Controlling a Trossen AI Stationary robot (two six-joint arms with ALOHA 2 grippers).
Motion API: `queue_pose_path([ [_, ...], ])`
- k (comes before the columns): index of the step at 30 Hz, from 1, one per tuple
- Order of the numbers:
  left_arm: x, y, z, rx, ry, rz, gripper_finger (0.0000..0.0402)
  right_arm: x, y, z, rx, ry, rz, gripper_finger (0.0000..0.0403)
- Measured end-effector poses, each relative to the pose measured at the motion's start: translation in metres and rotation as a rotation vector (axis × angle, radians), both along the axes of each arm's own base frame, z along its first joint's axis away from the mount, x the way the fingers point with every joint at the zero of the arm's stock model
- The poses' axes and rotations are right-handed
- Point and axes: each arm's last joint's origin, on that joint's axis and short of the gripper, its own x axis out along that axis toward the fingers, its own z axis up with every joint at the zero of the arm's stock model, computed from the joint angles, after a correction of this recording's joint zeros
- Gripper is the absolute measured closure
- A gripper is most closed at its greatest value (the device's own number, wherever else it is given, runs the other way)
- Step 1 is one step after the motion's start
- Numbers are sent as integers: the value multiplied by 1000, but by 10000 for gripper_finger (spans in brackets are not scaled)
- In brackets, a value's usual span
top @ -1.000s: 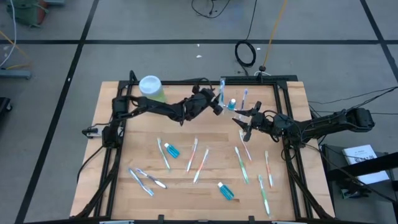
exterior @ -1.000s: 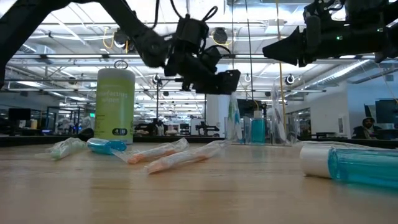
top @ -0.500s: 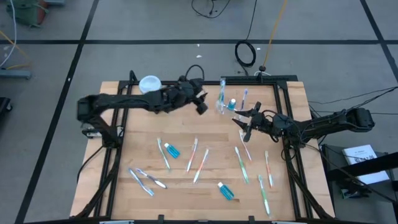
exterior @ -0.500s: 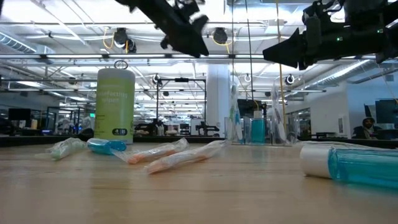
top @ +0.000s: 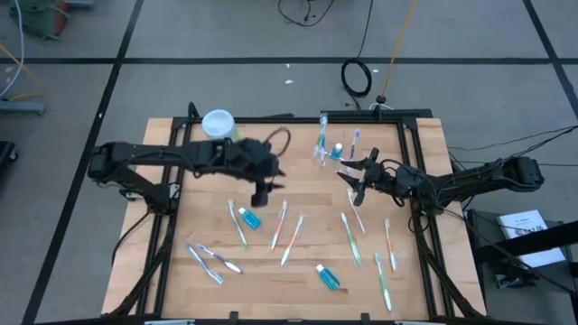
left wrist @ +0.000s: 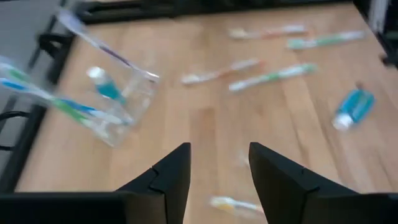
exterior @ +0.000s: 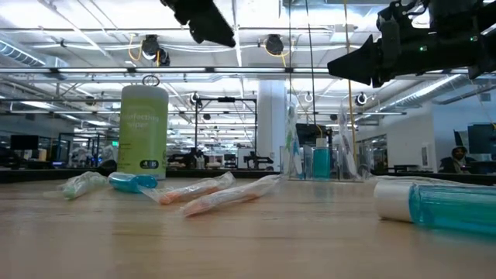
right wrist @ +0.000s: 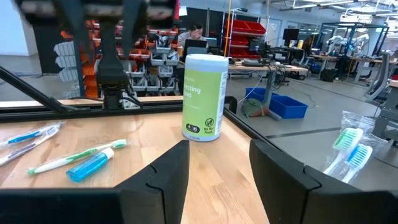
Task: Pick & Place toothbrushing station
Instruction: Put the top blue mouthwash into the transparent organizer
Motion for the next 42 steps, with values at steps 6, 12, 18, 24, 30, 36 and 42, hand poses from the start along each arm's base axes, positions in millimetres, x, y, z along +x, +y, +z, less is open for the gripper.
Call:
queue_pose_path([
  [6, -23, -14, -22, 108, 322, 3, 230, 0, 0, 0, 15, -5, 1, 243],
  [12, -28, -27, -63, 14, 534, 28, 206, 0, 0, 0, 6, -2, 1, 243],
  [18, -39, -37, -114, 31, 706, -28, 181, 0, 0, 1, 9, -9, 2, 243],
  [24, -45, -35, -150, 110, 776, -33, 177, 0, 0, 1, 5, -10, 2, 243],
  [30, -44, -32, -171, 102, 856, -64, 176, 0, 0, 1, -2, -7, 2, 243],
  [36, -38, -32, -181, 101, 862, -117, 193, 0, 0, 1, -4, -6, 2, 243],
  [42, -36, -33, -182, 82, 847, -133, 250, 0, 0, 1, -4, -6, 1, 243],
])
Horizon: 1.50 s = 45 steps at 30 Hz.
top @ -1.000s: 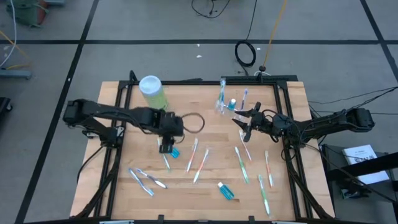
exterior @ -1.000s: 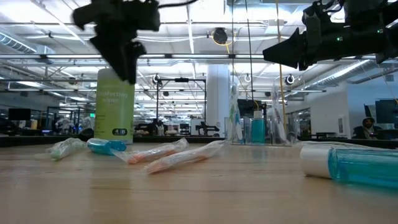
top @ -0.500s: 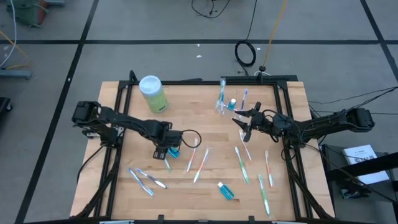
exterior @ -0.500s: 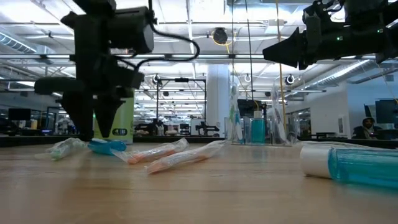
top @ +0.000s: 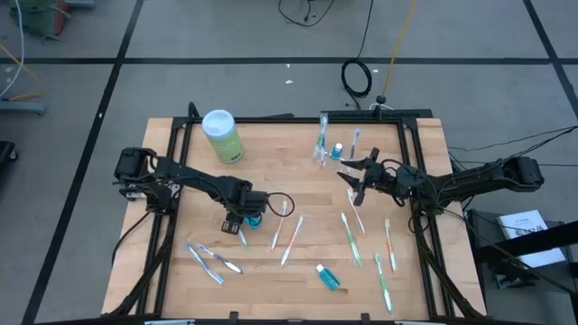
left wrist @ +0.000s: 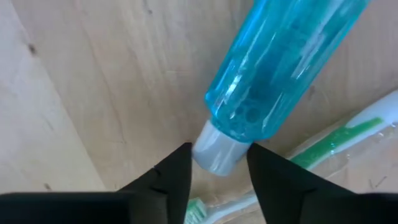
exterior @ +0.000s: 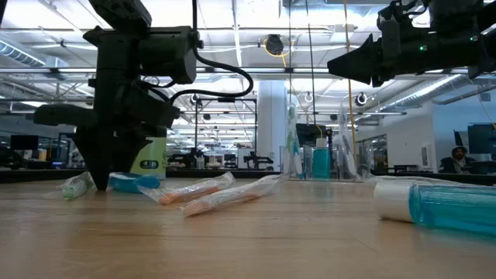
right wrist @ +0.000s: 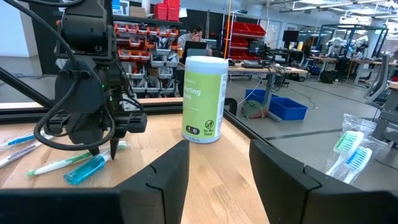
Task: Pick & Place toothbrushing station
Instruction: Put the top blue mouthwash into the transparent organizer
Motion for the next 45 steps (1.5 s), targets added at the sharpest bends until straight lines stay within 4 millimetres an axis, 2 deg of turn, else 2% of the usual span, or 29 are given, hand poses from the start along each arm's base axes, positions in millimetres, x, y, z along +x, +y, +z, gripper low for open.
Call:
queue_pose_path([
  [5, 0, 0, 0, -4, 1, 14, 285, 0, 0, 0, 0, 0, 0, 243],
  [9, 0, -1, 0, -11, 1, 84, 287, 0, 0, 0, 0, 0, 0, 243],
  [18, 1, -6, 0, -9, -14, 82, 204, 0, 0, 0, 0, 0, 0, 243],
  [23, 3, -8, 0, 3, -32, 59, 191, 0, 0, 0, 0, 0, 0, 243],
  [27, 3, -8, 0, 0, -31, 26, 216, 0, 0, 0, 0, 0, 0, 243],
  [35, 3, -8, 1, 3, -29, 8, 303, 0, 0, 0, 0, 0, 0, 243],
  [39, 18, -7, 14, 122, -92, -56, 316, 0, 0, 1, -3, -6, -1, 243],
  [45, 58, -11, 68, 445, -304, -293, 295, 0, 0, 1, -4, -8, -2, 243],
])
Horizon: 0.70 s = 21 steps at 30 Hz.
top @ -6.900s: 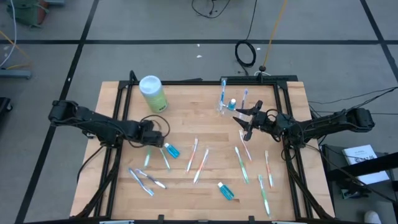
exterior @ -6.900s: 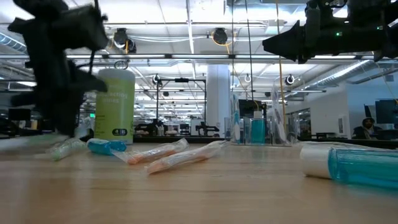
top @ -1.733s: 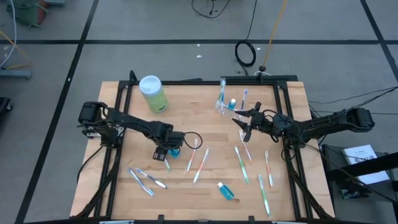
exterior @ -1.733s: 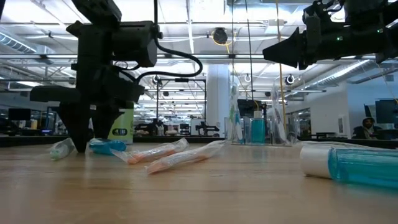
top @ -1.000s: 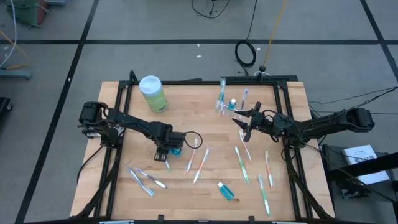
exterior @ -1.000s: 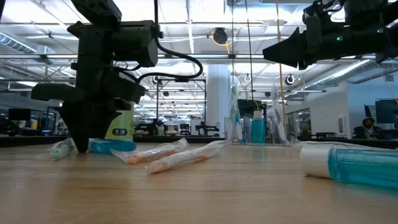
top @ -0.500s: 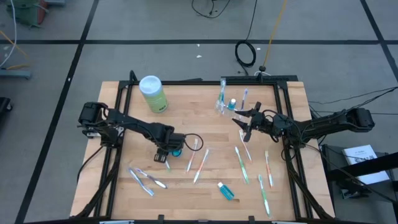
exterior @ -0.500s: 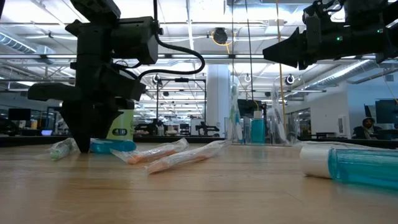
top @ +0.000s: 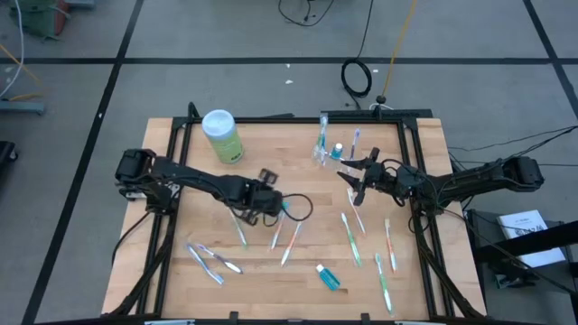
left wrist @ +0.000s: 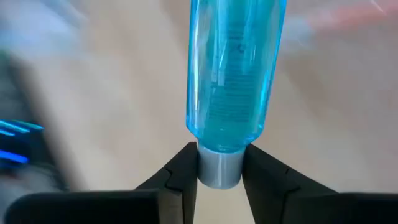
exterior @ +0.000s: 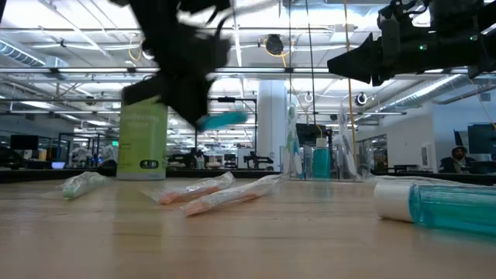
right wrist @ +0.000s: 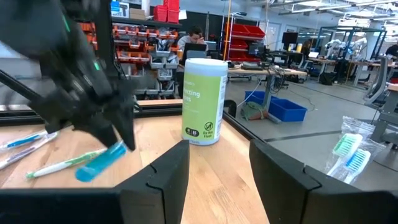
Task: Pick & Place toothbrushing station
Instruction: Put the top blue mouthwash into the transparent organizer
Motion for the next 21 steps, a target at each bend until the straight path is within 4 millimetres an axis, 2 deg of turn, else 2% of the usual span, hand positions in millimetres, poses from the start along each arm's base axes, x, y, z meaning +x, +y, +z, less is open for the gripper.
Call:
queue_pose_path([
  [3, 22, -1, 26, 179, -134, -160, 298, 0, 0, -1, 12, 10, 1, 243],
  [6, 38, 3, 45, 323, -262, -250, 304, 0, 0, -7, 73, 44, 1, 243],
  [12, 52, 23, 66, 542, -362, -307, 299, -3, 5, -30, 274, 222, 26, 243],
  [16, 61, 39, 63, 613, -365, -321, 293, -6, 14, -41, 390, 324, 99, 243],
  [21, 80, 52, 38, 733, -307, -369, 292, -4, 19, -35, 344, 279, 140, 243],
])
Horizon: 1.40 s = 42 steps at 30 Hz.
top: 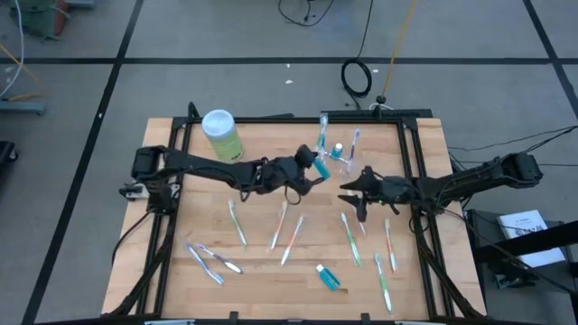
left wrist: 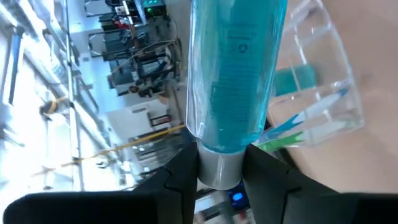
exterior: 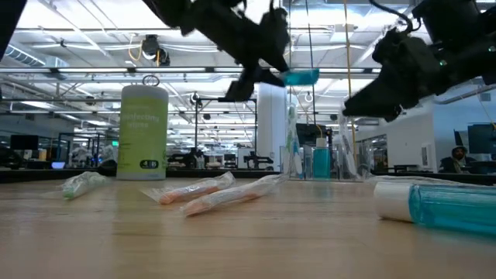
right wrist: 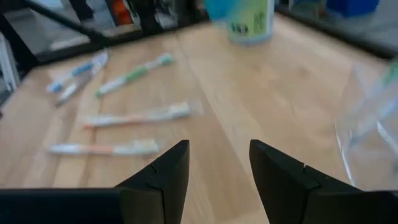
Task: Pick & Place toothbrushing station
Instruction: Put the top blue mouthwash into the transparent organizer
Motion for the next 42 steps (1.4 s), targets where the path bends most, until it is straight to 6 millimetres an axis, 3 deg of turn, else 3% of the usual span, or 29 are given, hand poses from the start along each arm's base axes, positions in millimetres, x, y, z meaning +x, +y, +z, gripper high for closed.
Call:
queue_pose_path([
  [4, 15, 3, -21, 162, 61, -26, 292, 1, 0, 4, -14, -42, 2, 243],
  [9, 29, 14, -33, 291, 70, -31, 291, 0, 0, -1, 45, 1, 4, 243],
  [15, 51, 31, -29, 363, 83, -68, 291, -3, 3, -9, 162, 85, 52, 243],
  [21, 69, 58, -30, 365, 167, -52, 291, -4, 3, -10, 165, 99, 47, 243],
  [29, 78, 81, -55, 383, 296, -37, 291, -4, 3, -11, 156, 102, 52, 243],
  [38, 72, 104, -52, 325, 243, 23, 290, -4, 3, -10, 123, 105, 65, 243],
  [42, 69, 106, -60, 284, 315, 19, 288, -4, 3, -10, 120, 106, 66, 243],
])
